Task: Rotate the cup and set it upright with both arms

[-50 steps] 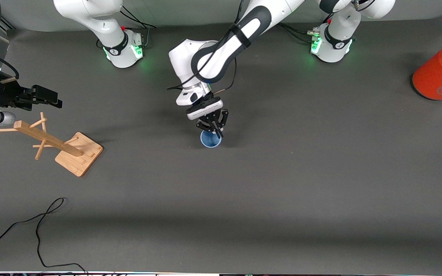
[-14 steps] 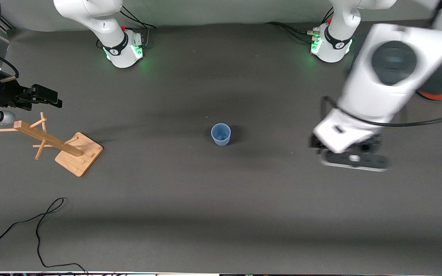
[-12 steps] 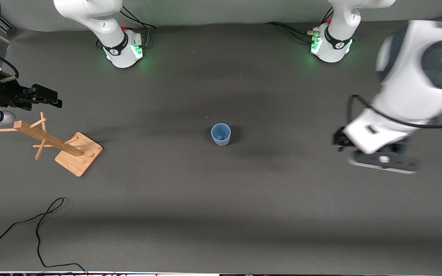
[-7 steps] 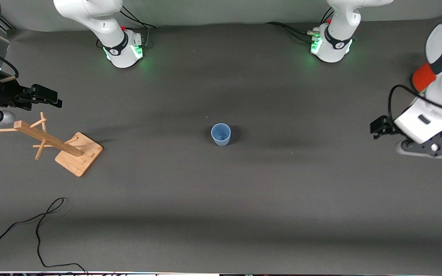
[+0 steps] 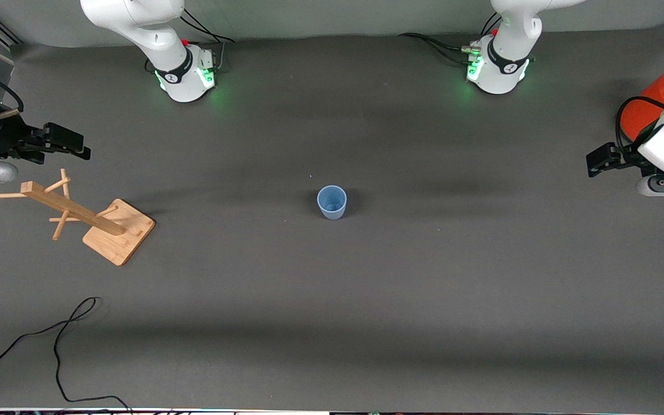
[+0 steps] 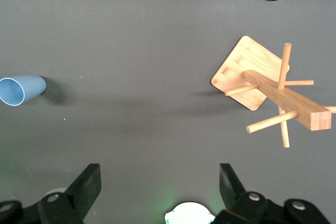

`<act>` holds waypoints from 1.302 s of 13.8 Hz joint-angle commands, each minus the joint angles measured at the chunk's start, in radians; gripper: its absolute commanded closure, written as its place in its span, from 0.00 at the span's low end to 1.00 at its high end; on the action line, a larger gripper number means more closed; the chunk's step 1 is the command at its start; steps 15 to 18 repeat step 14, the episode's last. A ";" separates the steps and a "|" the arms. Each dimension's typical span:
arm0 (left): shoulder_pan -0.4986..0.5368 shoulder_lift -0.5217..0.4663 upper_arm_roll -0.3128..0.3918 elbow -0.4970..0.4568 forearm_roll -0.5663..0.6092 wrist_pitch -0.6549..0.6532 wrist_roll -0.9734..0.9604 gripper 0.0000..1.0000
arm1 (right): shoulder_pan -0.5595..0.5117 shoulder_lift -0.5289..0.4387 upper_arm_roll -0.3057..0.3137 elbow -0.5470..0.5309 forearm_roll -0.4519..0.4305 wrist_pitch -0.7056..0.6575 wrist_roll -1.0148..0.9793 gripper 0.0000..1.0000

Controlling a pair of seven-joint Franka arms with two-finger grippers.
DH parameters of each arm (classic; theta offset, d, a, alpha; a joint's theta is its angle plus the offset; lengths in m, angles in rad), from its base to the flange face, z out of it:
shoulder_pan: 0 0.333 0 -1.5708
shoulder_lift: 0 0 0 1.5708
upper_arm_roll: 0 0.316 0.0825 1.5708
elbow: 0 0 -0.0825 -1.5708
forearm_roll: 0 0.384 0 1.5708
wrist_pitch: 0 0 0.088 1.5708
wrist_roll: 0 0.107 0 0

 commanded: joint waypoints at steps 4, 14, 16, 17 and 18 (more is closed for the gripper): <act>0.015 -0.021 0.037 -0.027 -0.054 0.035 0.024 0.00 | 0.002 -0.006 -0.006 0.005 0.006 -0.008 -0.015 0.00; 0.062 -0.033 0.060 0.002 -0.061 0.018 0.007 0.00 | 0.004 0.002 -0.007 0.008 -0.034 0.011 -0.004 0.00; 0.062 -0.033 0.060 0.002 -0.061 0.018 0.007 0.00 | 0.004 0.002 -0.007 0.008 -0.034 0.011 -0.004 0.00; 0.062 -0.033 0.060 0.002 -0.061 0.018 0.007 0.00 | 0.004 0.002 -0.007 0.008 -0.034 0.011 -0.004 0.00; 0.062 -0.033 0.060 0.002 -0.061 0.018 0.007 0.00 | 0.004 0.002 -0.007 0.008 -0.034 0.011 -0.004 0.00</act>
